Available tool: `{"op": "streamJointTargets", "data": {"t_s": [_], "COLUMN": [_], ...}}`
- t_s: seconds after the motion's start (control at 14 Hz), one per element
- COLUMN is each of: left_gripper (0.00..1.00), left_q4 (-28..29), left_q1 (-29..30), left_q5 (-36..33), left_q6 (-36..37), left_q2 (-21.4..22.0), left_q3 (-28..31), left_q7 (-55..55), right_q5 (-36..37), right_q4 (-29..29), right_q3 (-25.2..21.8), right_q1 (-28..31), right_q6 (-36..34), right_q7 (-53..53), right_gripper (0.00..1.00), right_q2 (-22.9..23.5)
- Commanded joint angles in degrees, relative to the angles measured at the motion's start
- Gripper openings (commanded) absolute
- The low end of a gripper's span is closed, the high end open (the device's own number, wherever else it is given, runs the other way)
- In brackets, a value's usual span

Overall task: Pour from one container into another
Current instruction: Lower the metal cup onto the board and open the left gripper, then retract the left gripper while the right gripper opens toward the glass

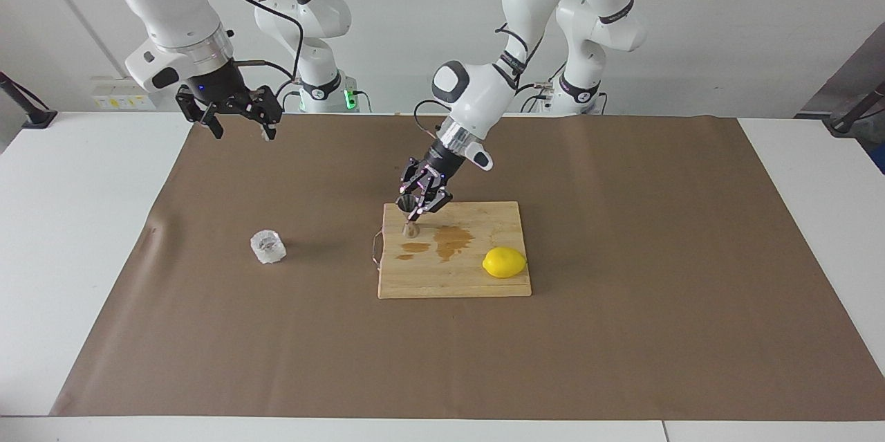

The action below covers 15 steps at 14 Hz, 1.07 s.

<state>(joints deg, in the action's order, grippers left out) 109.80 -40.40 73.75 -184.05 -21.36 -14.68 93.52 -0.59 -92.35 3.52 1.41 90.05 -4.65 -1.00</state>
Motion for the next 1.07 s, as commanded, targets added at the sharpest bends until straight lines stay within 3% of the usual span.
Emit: {"op": "streamJointTargets", "data": {"t_s": [0.0,0.36,0.71,1.0], "left_gripper": [1.00,1.00,1.00,1.00], "left_q4": [1.1,1.2,-0.5,-1.0], "left_q1": [0.8,9.6,18.5,19.7], "left_q5": [-0.2,-1.1,-19.1,-37.3], "left_q6": [0.1,16.0,33.5,41.0], "left_q2": [4.4,9.3,10.1,11.3], "left_q3": [0.4,1.1,1.1,2.7], "left_q7": [0.1,0.1,0.1,-0.2], "right_q5": [0.1,0.1,0.1,0.1], "right_q4": [0.3,0.3,0.3,0.3], "right_q3": [0.3,0.3,0.3,0.3], "right_q1": [0.8,0.8,0.8,0.9], "right_q6": [-0.8,-0.8,-0.8,-0.8], "right_q7": [1.4,1.4,1.4,1.4], "right_gripper": [1.00,1.00,1.00,1.00], "right_q2": [-0.1,-0.1,-0.1,-0.1]}}
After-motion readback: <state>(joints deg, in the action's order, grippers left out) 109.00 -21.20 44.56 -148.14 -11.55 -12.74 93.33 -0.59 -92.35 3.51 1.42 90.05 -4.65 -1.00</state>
